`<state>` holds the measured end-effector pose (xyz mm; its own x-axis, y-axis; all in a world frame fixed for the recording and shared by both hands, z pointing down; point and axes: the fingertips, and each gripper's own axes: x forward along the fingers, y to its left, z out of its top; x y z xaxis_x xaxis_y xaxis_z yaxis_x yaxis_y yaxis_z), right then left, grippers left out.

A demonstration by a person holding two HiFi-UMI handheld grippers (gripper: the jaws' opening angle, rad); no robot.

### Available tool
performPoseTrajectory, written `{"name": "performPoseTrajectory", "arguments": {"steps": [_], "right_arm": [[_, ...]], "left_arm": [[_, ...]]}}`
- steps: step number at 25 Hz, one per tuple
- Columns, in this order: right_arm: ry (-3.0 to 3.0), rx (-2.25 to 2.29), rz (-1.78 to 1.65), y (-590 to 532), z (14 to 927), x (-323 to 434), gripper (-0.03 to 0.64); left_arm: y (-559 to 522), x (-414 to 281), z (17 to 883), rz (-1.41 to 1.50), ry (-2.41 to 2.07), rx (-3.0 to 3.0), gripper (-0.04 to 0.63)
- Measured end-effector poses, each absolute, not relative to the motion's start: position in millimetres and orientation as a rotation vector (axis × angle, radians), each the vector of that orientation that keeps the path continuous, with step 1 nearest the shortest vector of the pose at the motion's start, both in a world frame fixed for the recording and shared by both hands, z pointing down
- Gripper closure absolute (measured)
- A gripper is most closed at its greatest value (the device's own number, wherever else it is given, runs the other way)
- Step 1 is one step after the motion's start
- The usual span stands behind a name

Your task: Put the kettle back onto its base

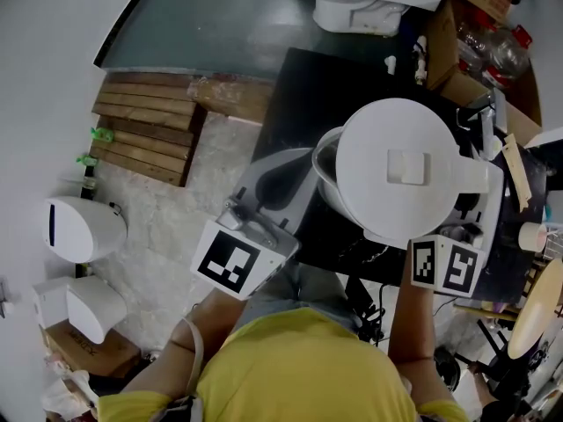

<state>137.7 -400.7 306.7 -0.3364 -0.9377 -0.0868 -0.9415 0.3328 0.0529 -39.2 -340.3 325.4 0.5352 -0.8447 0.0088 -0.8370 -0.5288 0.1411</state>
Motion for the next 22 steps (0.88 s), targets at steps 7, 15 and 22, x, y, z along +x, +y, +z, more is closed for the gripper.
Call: {"name": "performPoseTrajectory", "arguments": {"steps": [7,15,22], "right_arm": [[2.538,-1.769,0.134,-418.1,317.4,135.9,0.512],[2.538,-1.761,0.153,-434.7,331.8,136.1,0.512],[2.542,-1.766,0.132,-445.8,345.1,133.2,0.512]], "left_arm": [[-354.8,-40.5,333.5,-0.07,-1.485,2.622,0.594],[-369.3,-39.1,347.4,-0.036,-1.498,2.606,0.594],[-379.8,-42.1,356.0,-0.013,-1.513,2.581,0.594]]}}
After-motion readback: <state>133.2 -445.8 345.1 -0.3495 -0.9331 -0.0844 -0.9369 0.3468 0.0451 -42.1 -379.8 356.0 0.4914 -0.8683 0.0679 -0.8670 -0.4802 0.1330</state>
